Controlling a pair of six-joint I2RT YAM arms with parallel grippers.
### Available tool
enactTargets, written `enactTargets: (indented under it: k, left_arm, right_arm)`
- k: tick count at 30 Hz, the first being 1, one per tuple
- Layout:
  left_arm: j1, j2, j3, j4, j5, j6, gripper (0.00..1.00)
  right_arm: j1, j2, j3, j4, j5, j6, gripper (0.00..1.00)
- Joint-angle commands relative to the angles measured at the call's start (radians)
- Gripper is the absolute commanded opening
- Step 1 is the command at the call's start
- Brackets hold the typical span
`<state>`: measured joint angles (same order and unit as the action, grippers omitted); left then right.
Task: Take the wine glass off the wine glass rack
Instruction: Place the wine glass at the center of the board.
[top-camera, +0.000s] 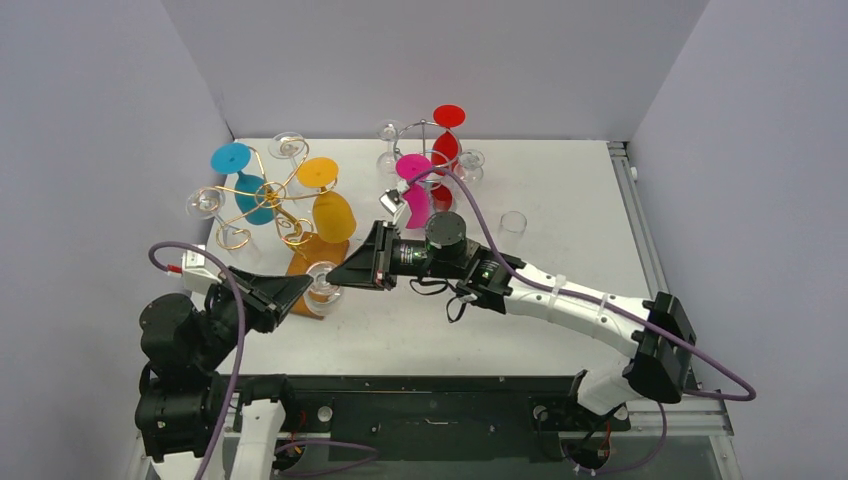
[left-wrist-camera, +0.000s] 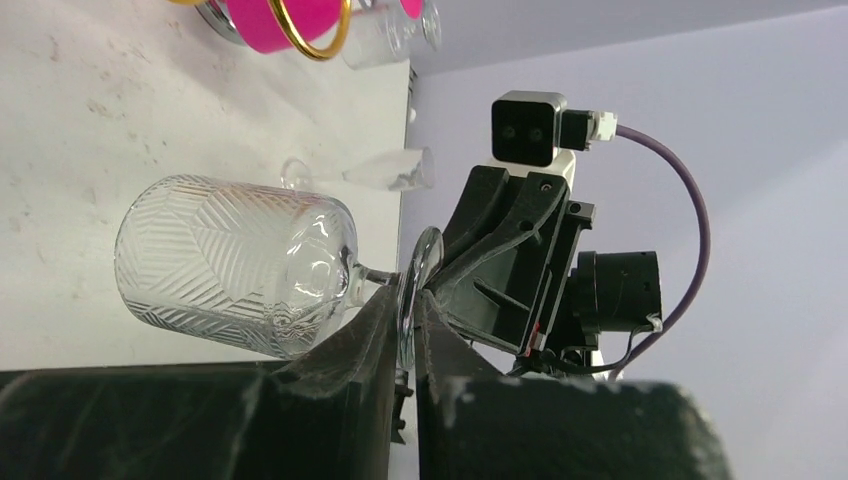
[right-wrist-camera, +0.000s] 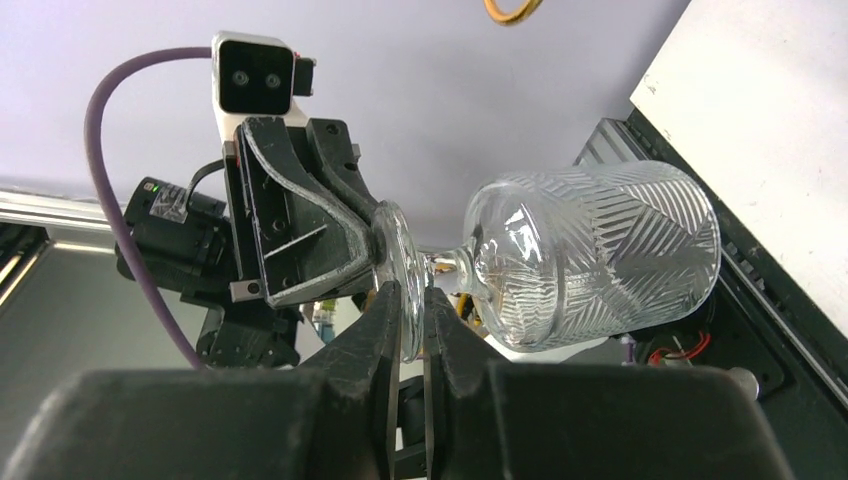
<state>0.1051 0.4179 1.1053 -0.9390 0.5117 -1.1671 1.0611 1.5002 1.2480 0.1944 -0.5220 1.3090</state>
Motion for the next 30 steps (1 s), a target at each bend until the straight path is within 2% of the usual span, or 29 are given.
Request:
enactTargets:
  k: [1, 8, 12, 16, 20, 22, 24, 26, 28, 30]
  left_arm:
    - [-0.018, 0.062, 0.014, 0.141, 0.061, -0.003, 0.11]
    - [-0.076, 0.138, 0.044, 0.188, 0.087, 0.006, 0.33]
    - [-0.112, 0.202, 0.117, 0.173, 0.065, 0.047, 0.42]
    - [-0.159, 0.273, 0.194, 0.194, 0.05, 0.069, 0.5]
    - [-0.218, 0.348, 0.26, 0.246, 0.017, 0.082, 0.58]
    - [-0.277, 0.395, 0.289, 0.274, -0.021, 0.092, 0.61]
    - [-0.375, 0.456, 0.336, 0.291, -0.125, 0.113, 0.65]
    - [-0.553, 0.56, 0.406, 0.291, -0.238, 0.154, 0.69]
    - [-0.638, 0.636, 0.477, 0.291, -0.304, 0.199, 0.73]
    - [-0.661, 0.69, 0.507, 0.335, -0.307, 0.223, 0.74]
  right_arm:
    - [0.017, -0.122, -0.055, 0.092, -0.007, 0.022, 0.0]
    - [-0.048, -0.225, -0.135, 0.112, 0.024, 0.088, 0.0]
    - [-0.098, -0.292, -0.175, 0.111, 0.034, 0.114, 0.0]
    - [-0.169, -0.347, -0.195, 0.075, 0.023, 0.121, 0.0]
    - [-0.293, -0.382, -0.202, 0.101, -0.037, 0.163, 0.0]
    - [-0.358, -0.397, -0.188, 0.106, -0.074, 0.184, 0.0]
    - [-0.424, -0.409, -0.168, 0.115, -0.11, 0.207, 0.0]
    - [-0.491, -0.414, -0.155, 0.159, -0.147, 0.253, 0.0]
    - [-0.553, -0.412, -0.151, 0.248, -0.185, 0.325, 0.0]
    - [-0.619, -0.41, -0.151, 0.341, -0.216, 0.411, 0.0]
